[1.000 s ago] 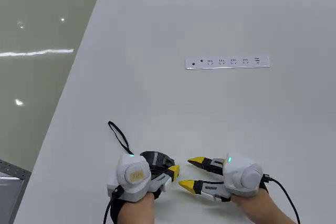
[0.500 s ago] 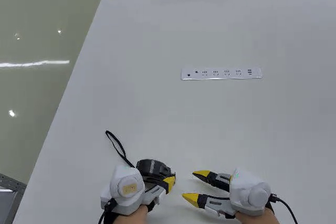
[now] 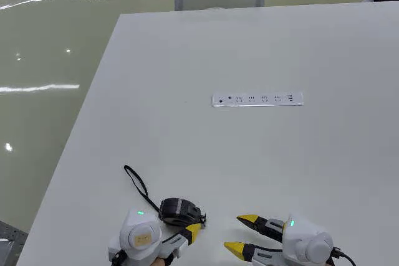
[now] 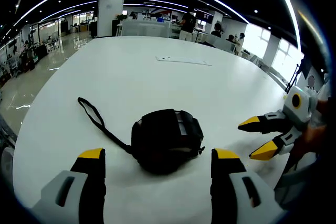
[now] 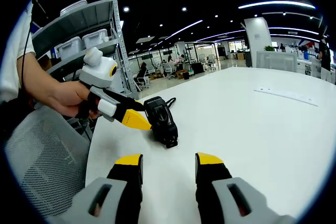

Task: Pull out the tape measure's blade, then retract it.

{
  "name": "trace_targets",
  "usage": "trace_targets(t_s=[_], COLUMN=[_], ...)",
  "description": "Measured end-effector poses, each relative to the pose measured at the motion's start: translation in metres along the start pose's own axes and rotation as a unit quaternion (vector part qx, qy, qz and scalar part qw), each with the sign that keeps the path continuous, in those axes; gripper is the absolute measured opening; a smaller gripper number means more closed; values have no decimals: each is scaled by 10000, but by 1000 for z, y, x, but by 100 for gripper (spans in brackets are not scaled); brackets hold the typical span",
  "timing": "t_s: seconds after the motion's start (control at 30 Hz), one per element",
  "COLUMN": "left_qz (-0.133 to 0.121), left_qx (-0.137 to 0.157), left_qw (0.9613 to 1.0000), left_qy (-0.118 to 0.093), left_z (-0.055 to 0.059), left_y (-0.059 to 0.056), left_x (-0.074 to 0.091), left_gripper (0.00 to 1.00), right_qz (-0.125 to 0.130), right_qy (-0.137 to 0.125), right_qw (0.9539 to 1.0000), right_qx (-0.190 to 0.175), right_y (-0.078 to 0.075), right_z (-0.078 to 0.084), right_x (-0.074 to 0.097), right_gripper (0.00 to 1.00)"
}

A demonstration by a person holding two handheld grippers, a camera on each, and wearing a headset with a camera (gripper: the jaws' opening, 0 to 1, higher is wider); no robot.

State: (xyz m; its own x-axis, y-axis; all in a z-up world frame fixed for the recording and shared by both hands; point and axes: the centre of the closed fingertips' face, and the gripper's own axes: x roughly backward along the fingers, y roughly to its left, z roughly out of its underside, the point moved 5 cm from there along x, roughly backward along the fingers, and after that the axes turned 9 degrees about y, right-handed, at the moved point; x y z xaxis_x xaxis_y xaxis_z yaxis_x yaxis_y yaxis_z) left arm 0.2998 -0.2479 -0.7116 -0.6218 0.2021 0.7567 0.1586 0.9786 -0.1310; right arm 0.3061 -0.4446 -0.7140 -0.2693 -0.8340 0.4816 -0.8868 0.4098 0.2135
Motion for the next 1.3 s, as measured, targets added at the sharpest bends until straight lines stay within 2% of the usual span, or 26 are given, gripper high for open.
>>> trace_targets(t_s=[0.5, 0.57, 0.7, 0.93, 1.3], left_qz=[255, 359, 418, 512, 720], left_qx=[-134, -157, -164, -260, -497], left_qw=[9996, 9992, 9989, 9983, 9962], left_qy=[-75, -90, -108, -101, -36], left_z=[4, 5, 7, 11, 16], left_y=[-2, -4, -2, 1, -1], left_x=[11, 13, 17, 22, 28], left_gripper=[80, 80, 80, 81, 81], right_qz=[219, 237, 264, 295, 352], right_qy=[-69, -81, -82, -30, -65], right_qw=[9996, 9995, 9994, 9994, 9993], right_qx=[-188, -195, -194, -165, -134], right_y=[4, 5, 6, 7, 10], right_z=[3, 3, 2, 7, 4], right_x=[21, 24, 30, 36, 50], right_gripper=[41, 41, 42, 42, 42])
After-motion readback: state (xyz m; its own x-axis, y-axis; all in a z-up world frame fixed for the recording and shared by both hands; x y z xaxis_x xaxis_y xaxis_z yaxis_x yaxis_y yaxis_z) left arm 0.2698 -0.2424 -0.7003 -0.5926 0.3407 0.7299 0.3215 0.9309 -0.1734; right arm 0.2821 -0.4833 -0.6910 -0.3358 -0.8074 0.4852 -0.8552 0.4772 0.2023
